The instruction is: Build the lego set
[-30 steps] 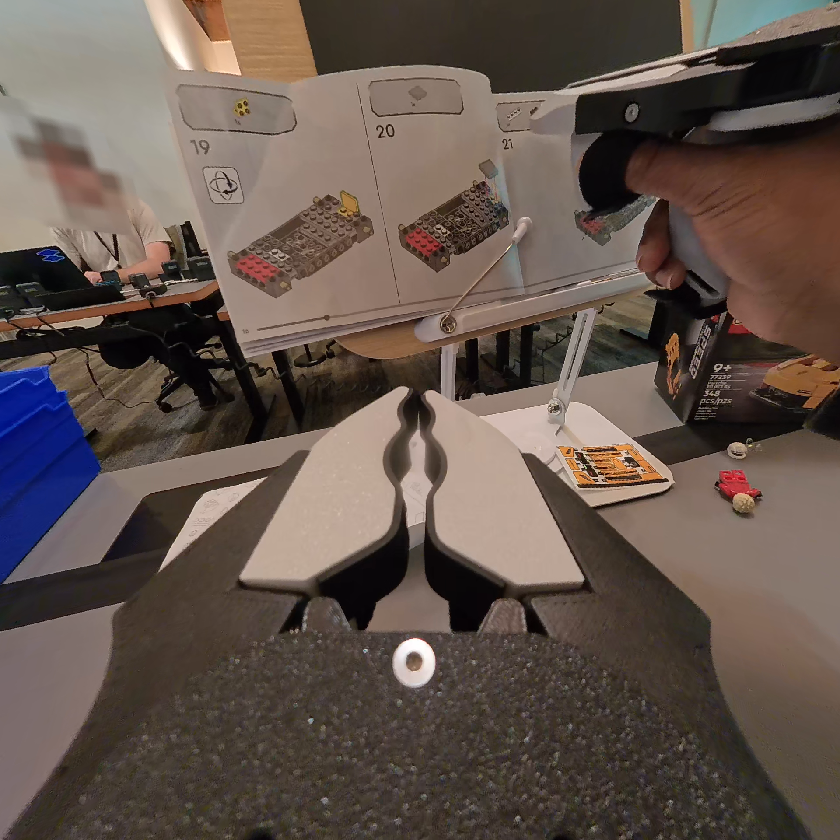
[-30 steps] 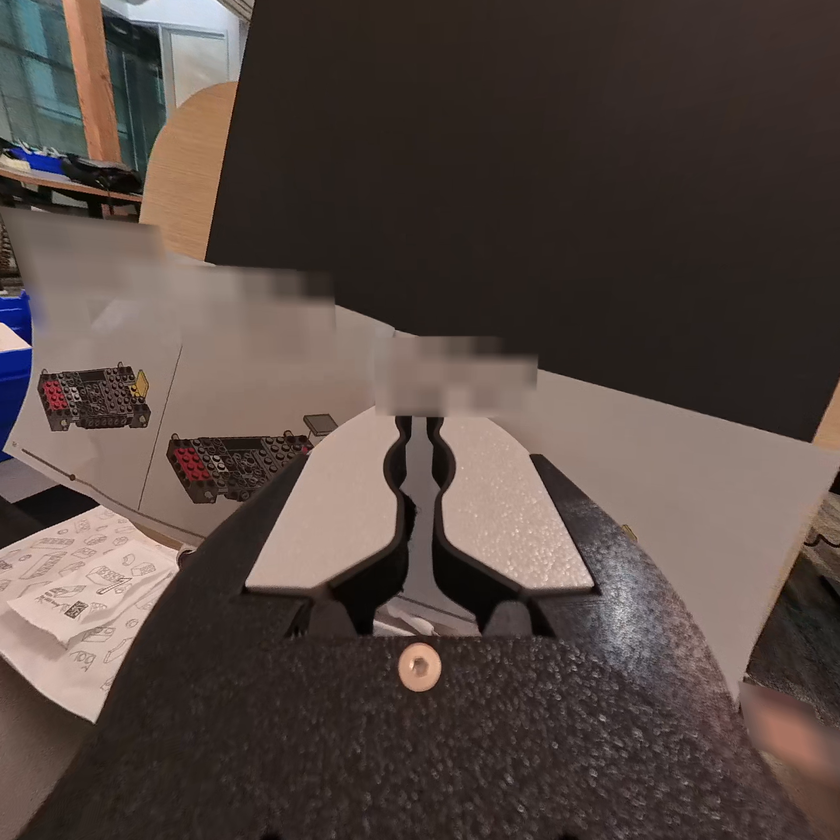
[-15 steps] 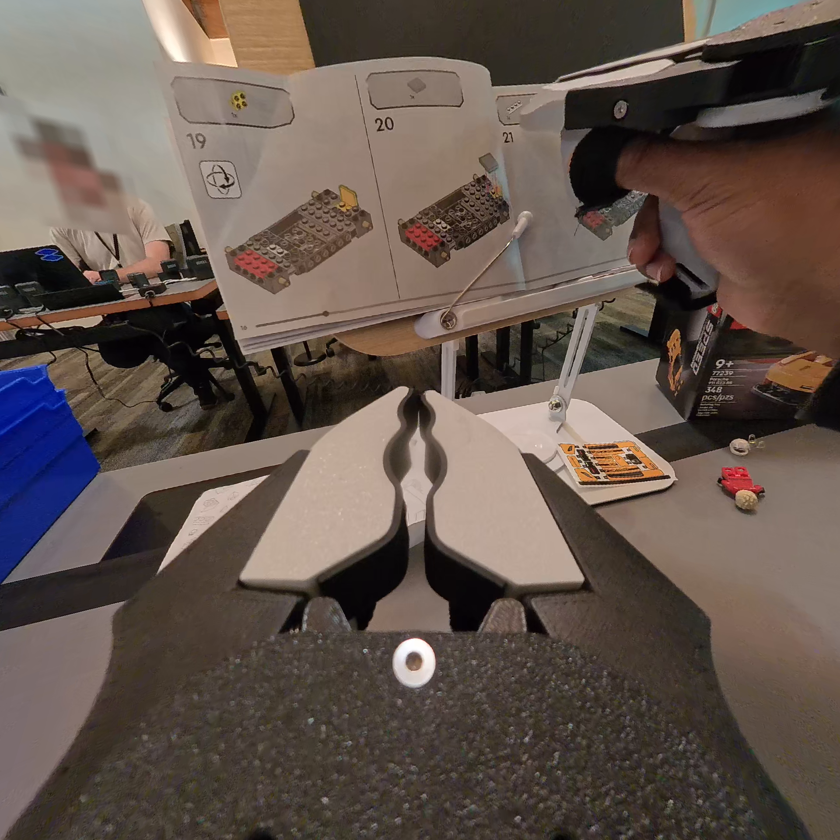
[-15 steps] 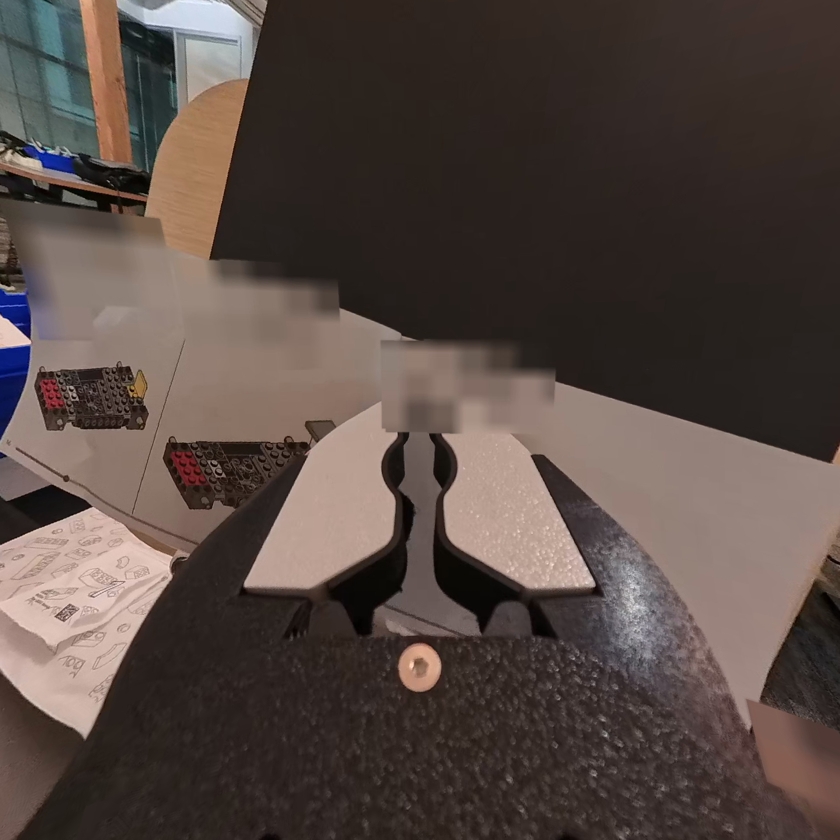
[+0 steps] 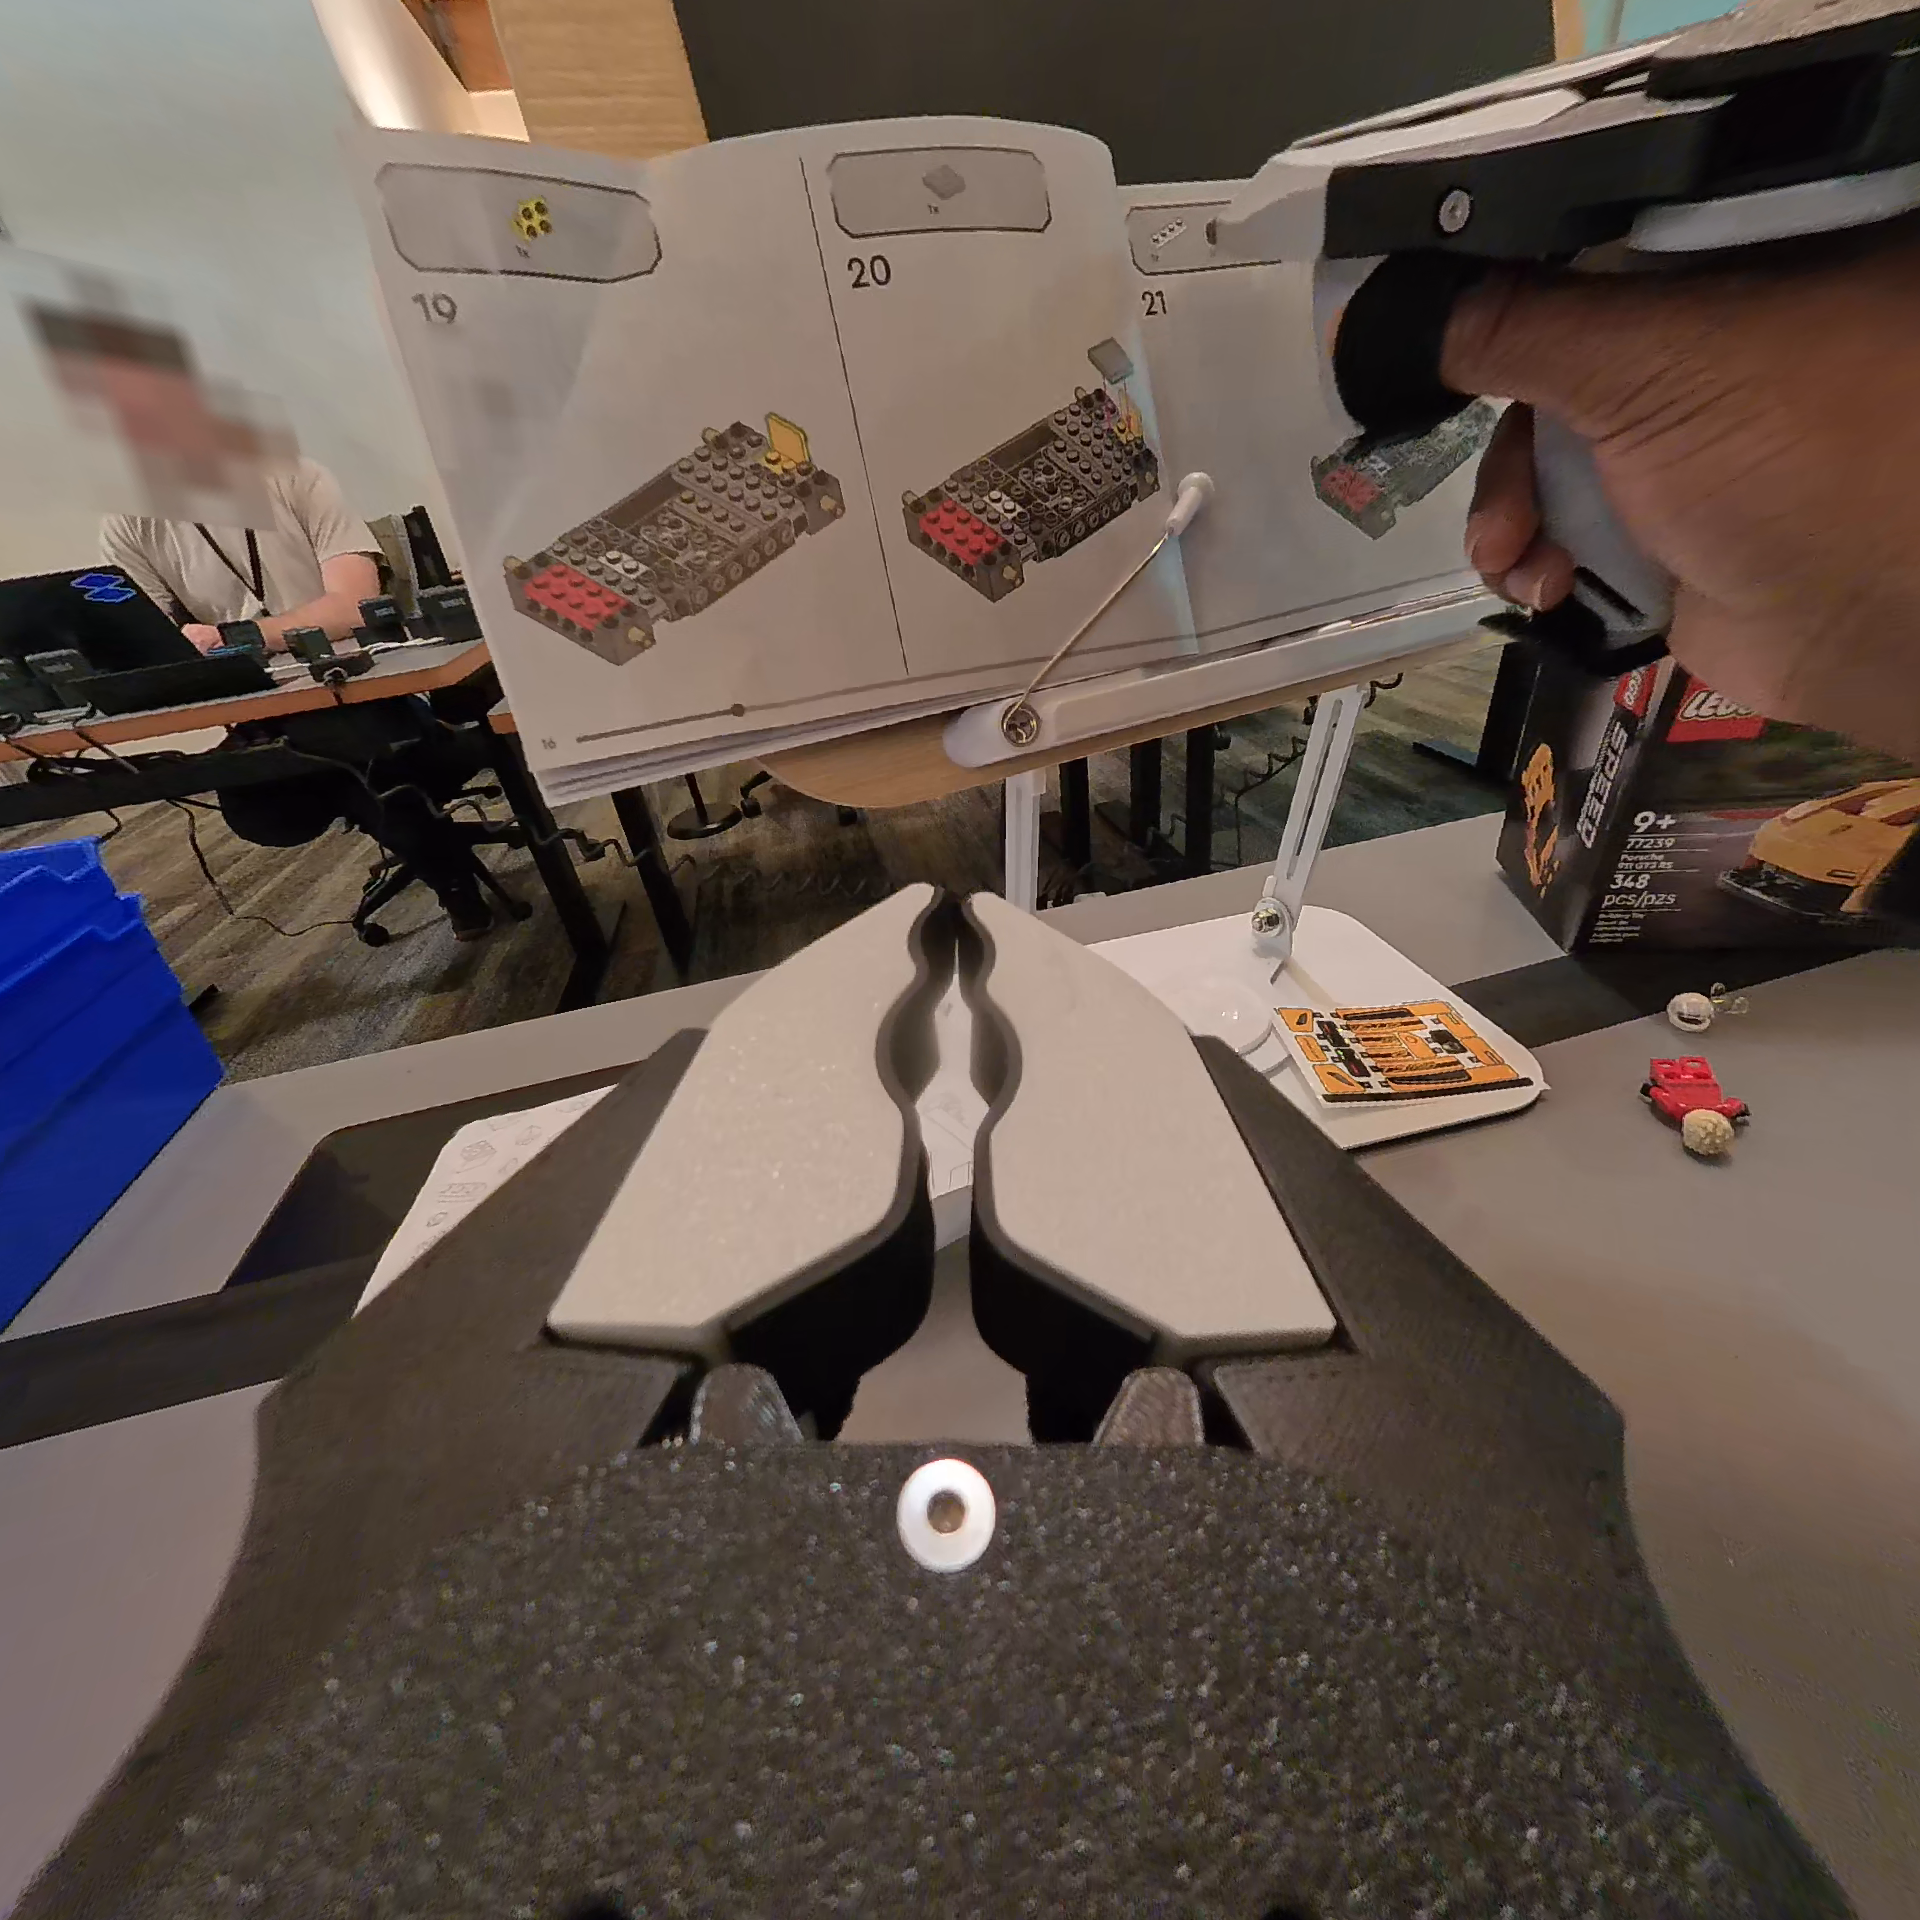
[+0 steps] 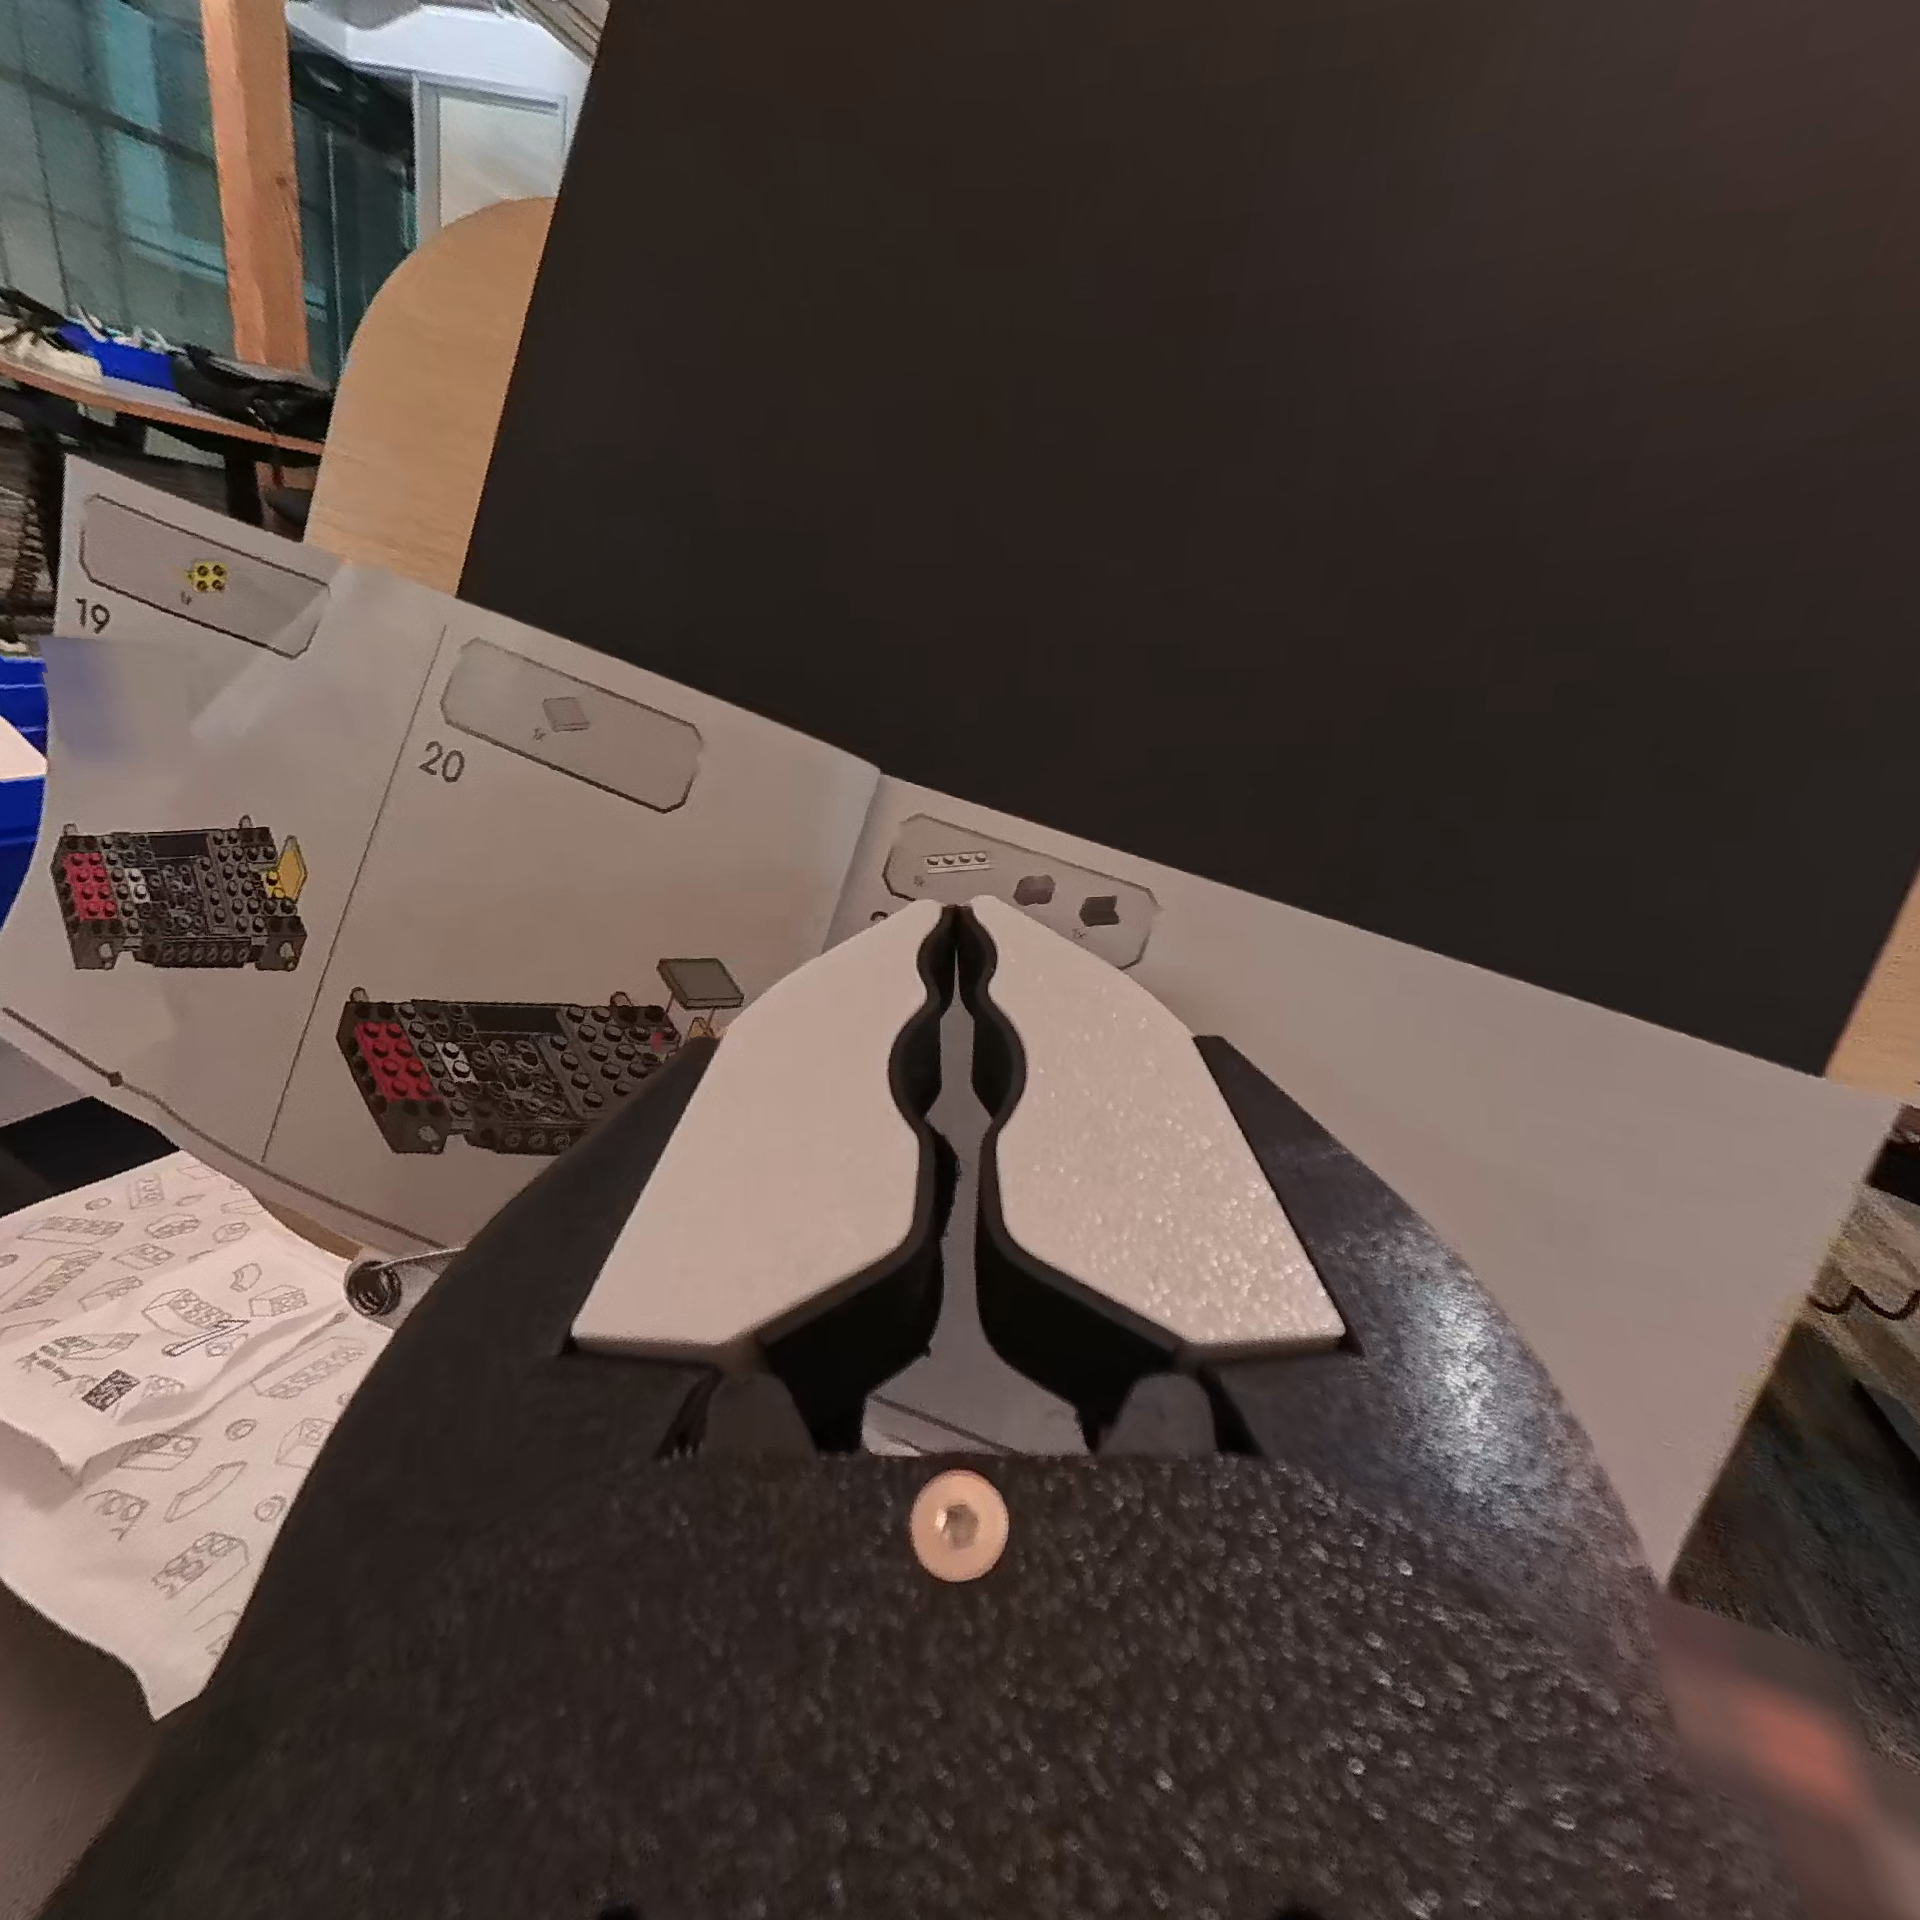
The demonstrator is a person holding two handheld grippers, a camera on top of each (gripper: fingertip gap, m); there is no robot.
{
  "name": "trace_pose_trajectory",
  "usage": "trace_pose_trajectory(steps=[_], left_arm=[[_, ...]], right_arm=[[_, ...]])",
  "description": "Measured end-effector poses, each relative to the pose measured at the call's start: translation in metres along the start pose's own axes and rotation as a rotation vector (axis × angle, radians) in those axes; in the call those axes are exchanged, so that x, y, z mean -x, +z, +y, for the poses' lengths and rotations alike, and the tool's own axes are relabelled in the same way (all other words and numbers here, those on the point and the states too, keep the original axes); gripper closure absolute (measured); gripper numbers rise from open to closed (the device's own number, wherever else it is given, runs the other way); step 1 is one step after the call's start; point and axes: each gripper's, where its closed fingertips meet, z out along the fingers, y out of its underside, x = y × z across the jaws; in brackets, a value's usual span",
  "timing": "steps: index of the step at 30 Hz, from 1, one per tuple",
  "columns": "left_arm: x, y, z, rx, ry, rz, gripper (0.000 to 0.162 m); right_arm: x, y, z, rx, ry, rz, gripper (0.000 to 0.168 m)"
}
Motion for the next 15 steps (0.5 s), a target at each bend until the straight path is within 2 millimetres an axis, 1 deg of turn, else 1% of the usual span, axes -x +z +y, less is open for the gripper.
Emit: trace_pose_trajectory(steps=[7,15], left_arm=[[-0.0001,0.0000,0.0005,0.000,0.000,0.002,0.162],[0.0001,-0.0002,-0.0001,-0.002,-0.003,0.002,0.162]], right_arm=[[-0.0075,-0.0041,-0.0024,-0.001,0.002,0.010,0.168],[-0.0034,-0.0036,0.0007,0.015,-0.001,-0.011,0.168]])
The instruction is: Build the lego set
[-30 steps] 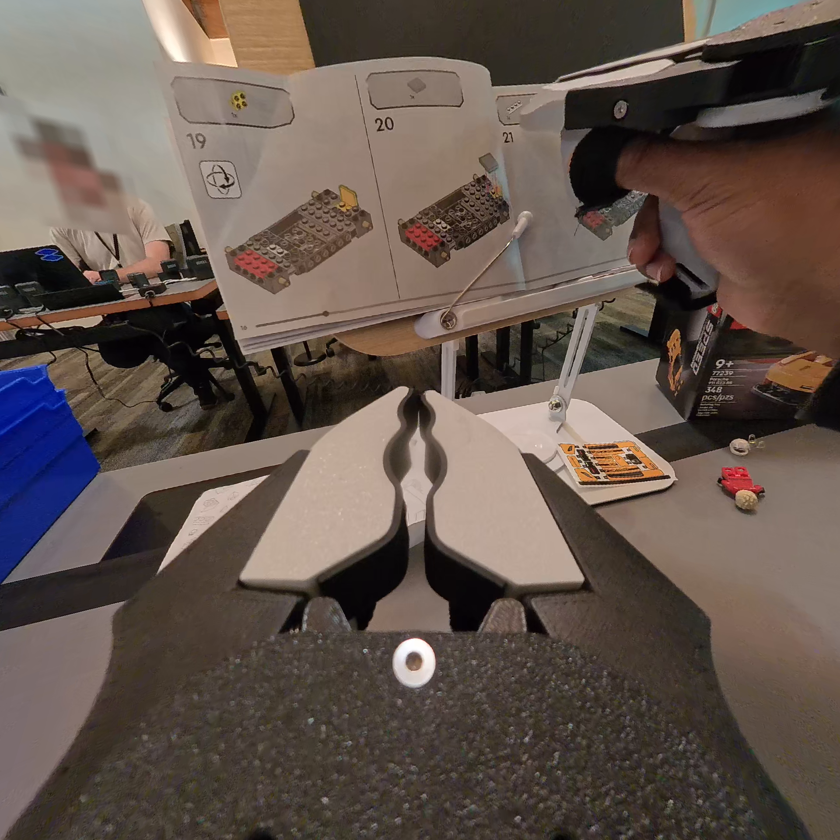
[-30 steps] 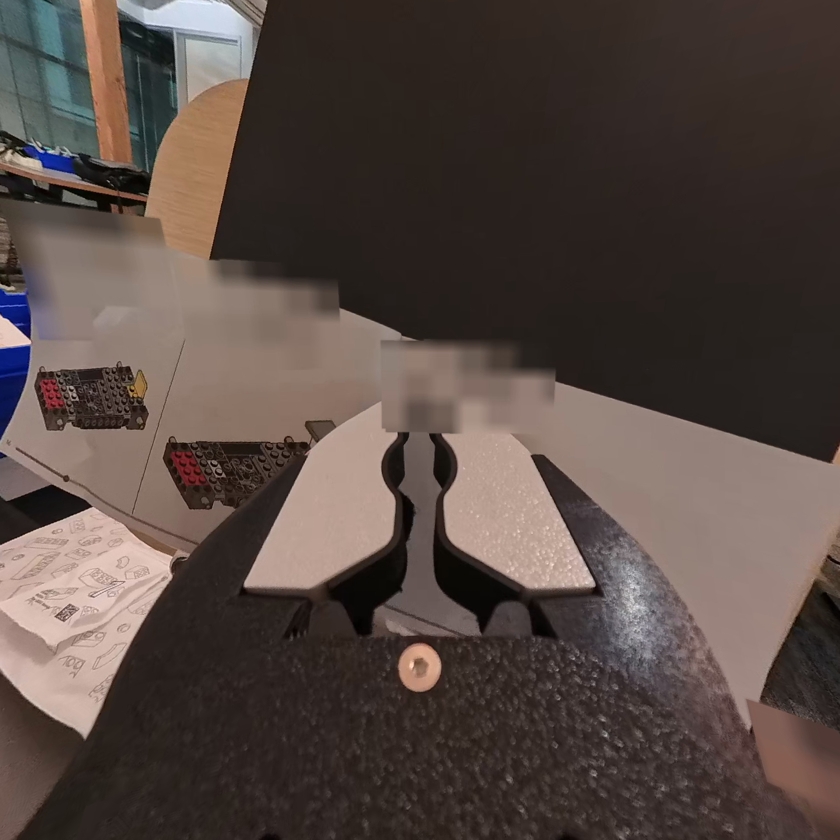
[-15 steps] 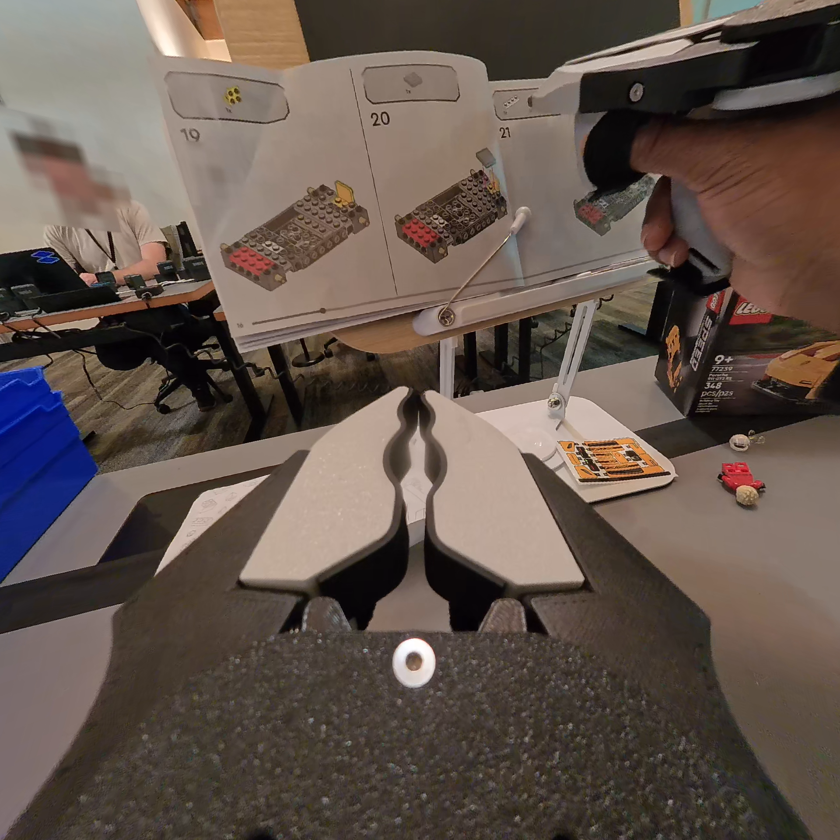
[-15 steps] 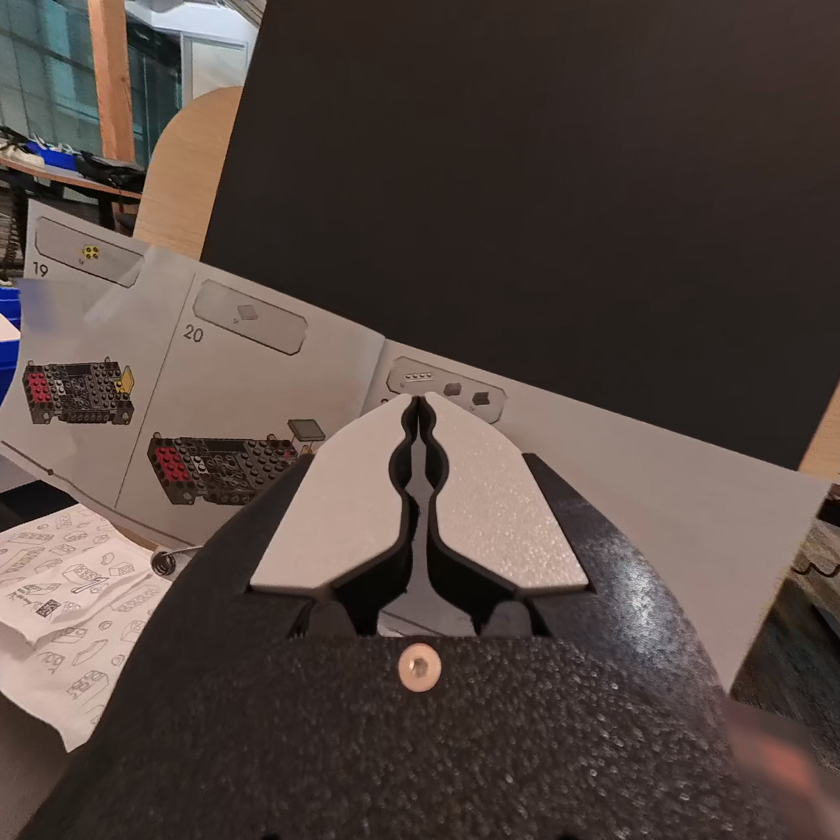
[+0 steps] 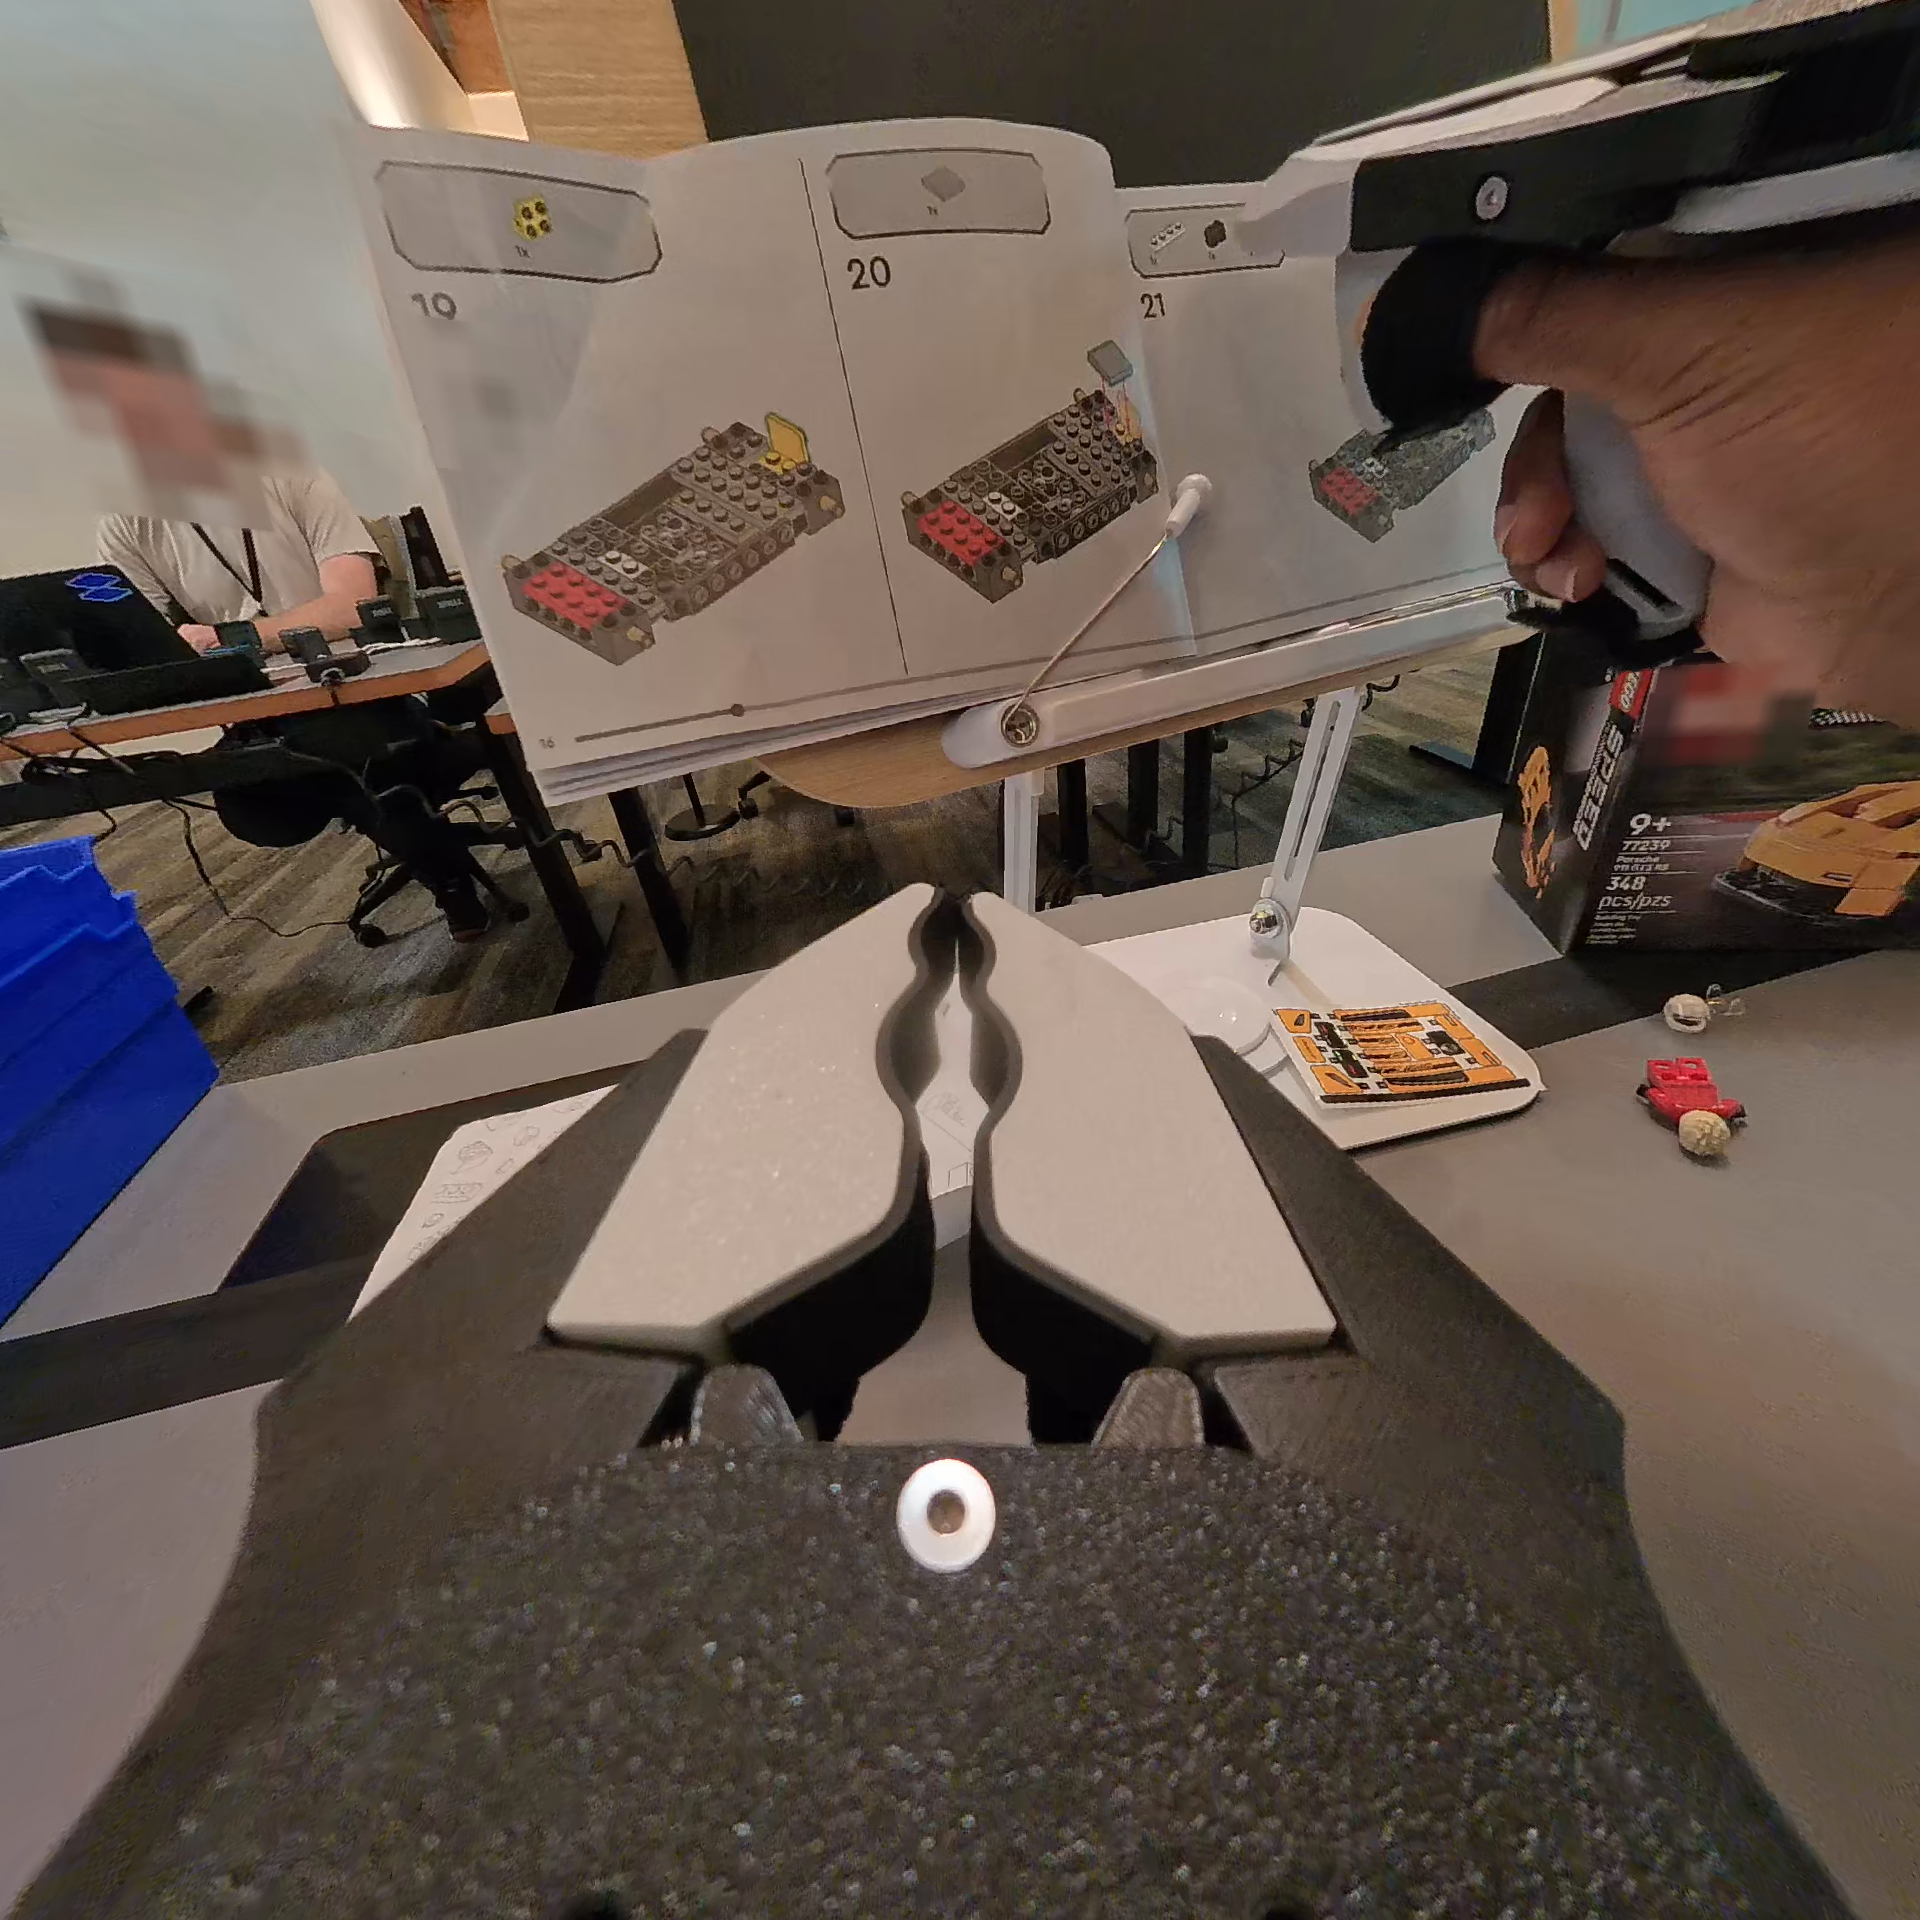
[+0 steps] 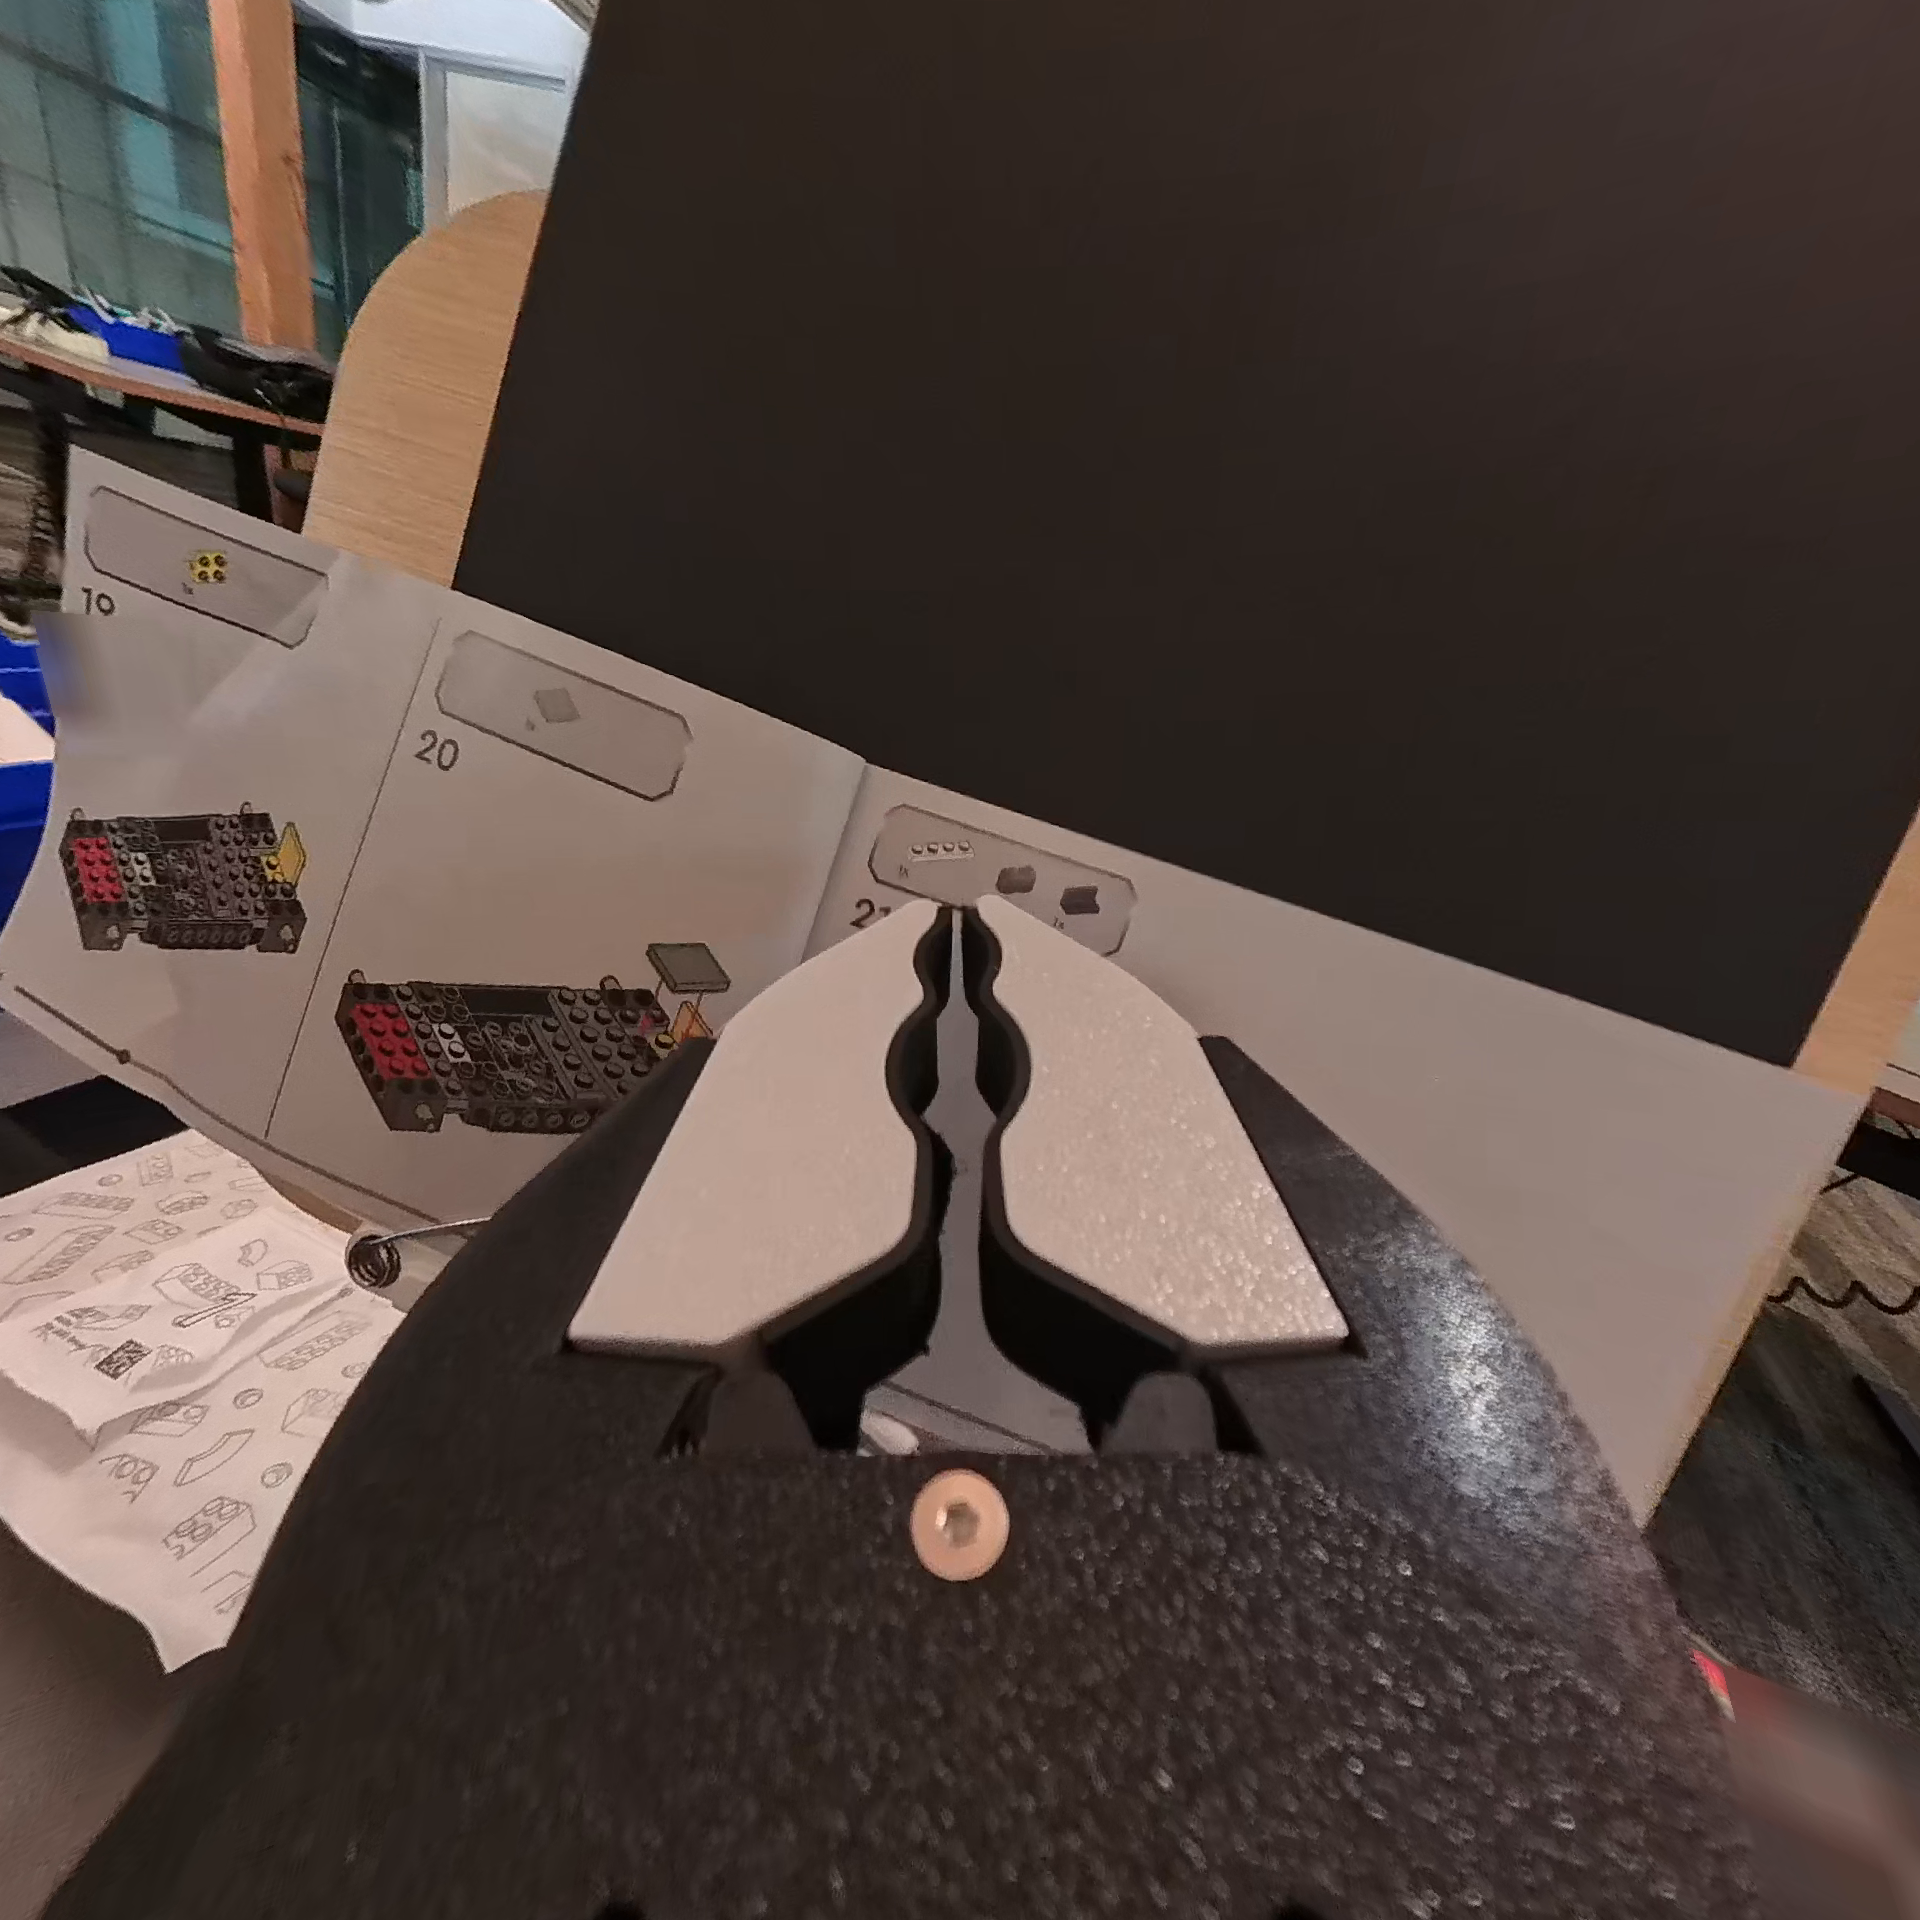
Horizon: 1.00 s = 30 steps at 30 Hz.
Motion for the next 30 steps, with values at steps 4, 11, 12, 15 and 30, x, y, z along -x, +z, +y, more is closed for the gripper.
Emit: trace_pose_trajectory(steps=[4,11,12,15,30], left_arm=[[0.000,0.000,0.000,0.000,-0.002,0.001,0.162],[0.000,0.000,0.000,0.002,-0.004,0.002,0.162],[0.000,0.000,0.001,0.003,-0.003,0.003,0.162],[0.000,0.000,0.001,0.005,-0.002,0.003,0.162],[0.000,0.001,0.003,0.009,0.000,0.004,0.162]], right_arm=[[-0.005,0.000,0.005,0.009,0.033,-0.002,0.167],[-0.012,0.000,0.007,0.012,0.069,0.005,0.167],[-0.012,0.001,0.008,0.013,0.067,0.004,0.167],[-0.010,0.002,0.009,0.016,0.065,0.002,0.167],[-0.010,0.007,0.011,0.001,0.035,-0.007,0.163]])
